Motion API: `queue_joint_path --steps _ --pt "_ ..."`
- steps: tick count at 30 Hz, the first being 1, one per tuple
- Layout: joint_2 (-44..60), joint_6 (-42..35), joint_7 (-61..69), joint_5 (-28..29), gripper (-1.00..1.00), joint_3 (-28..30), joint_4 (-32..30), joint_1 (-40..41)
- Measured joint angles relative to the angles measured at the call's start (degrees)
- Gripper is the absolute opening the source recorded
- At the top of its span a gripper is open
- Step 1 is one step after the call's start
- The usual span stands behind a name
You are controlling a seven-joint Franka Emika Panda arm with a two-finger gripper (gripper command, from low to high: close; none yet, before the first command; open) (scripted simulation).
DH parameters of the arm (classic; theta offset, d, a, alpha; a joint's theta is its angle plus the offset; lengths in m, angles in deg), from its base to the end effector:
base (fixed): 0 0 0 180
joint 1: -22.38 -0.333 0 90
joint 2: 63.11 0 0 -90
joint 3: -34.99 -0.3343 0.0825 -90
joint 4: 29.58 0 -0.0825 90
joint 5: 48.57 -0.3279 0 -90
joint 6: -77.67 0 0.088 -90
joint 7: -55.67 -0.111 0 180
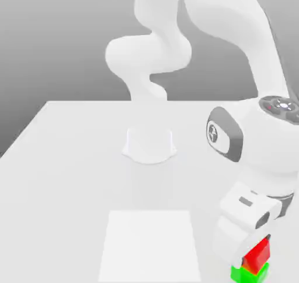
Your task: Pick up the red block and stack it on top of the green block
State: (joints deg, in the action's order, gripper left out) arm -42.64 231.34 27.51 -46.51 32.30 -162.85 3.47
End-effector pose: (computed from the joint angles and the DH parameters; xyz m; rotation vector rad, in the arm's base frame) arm 0.4656 0.1854 0.2489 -3.1386 0.1338 0.0012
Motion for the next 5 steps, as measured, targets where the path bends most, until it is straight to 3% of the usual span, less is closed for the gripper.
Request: queue_joint_path --steps 5 --pt "-5.2 -4.9 0.4 -0.5 1.0 -0.2 -0.2 0.1"
